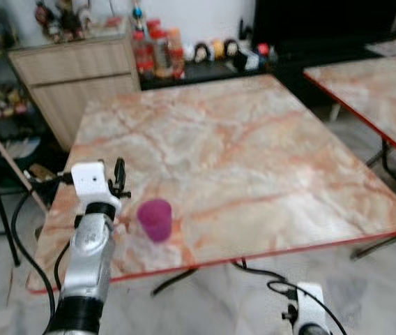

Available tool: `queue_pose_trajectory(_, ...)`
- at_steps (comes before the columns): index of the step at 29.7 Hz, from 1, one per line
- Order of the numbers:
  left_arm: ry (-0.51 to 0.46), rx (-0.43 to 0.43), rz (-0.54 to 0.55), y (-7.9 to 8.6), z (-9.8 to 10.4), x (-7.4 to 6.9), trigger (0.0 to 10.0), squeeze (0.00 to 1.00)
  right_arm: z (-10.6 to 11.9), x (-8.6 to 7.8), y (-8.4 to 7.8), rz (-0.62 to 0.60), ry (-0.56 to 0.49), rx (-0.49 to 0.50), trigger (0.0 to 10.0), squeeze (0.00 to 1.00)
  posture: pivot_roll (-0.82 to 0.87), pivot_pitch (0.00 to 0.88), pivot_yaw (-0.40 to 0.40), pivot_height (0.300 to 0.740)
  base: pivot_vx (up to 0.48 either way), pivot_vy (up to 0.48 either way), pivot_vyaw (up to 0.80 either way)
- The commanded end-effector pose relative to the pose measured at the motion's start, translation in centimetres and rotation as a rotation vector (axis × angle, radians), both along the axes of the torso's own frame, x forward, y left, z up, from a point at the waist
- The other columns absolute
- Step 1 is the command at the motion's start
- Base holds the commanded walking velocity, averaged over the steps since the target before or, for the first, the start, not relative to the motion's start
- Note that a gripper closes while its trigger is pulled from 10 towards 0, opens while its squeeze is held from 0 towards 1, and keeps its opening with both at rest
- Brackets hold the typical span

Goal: Setting the table

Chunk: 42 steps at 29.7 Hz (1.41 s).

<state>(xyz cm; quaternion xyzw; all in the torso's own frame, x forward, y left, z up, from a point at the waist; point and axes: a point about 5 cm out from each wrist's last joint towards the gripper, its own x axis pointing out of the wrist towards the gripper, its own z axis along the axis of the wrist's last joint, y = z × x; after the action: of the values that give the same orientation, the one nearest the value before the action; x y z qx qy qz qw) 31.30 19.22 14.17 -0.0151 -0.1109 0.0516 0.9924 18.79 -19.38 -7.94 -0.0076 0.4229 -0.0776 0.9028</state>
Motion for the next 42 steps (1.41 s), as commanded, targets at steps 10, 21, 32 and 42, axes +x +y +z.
queue_pose_trajectory(10, 0.042, 0.040, -0.174, 1.0, 1.6, -0.7, 10.0, 0.00, -0.2, -0.3, 0.6, 0.010, 0.014, 0.014, 10.0, 0.00, 0.14, 0.013, 0.061, 0.740, 0.000, 0.000, 0.00)
queue_pose_trajectory(21, 0.091, 0.393, -0.541, -1.2, 5.1, 1.8, 10.0, 0.00, -0.2, -0.1, 1.5, 0.023, 0.009, 0.030, 10.0, 0.00, 0.13, 0.018, 0.077, 0.740, 0.000, 0.000, 0.00)
queue_pose_trajectory(32, 0.121, 0.441, -0.646, -3.2, 4.8, 2.4, 10.0, 0.00, -0.4, -0.5, 1.3, -0.011, 0.013, 0.035, 10.0, 0.00, 0.11, 0.013, 0.090, 0.740, 0.000, 0.000, 0.00)
queue_pose_trajectory(42, 0.176, 0.512, -0.748, -3.5, 4.2, 2.2, 10.0, 0.95, -0.5, -0.6, 1.3, -0.003, 0.022, 0.036, 10.0, 0.00, 0.12, 0.016, 0.083, 0.740, 0.000, 0.000, 0.00)
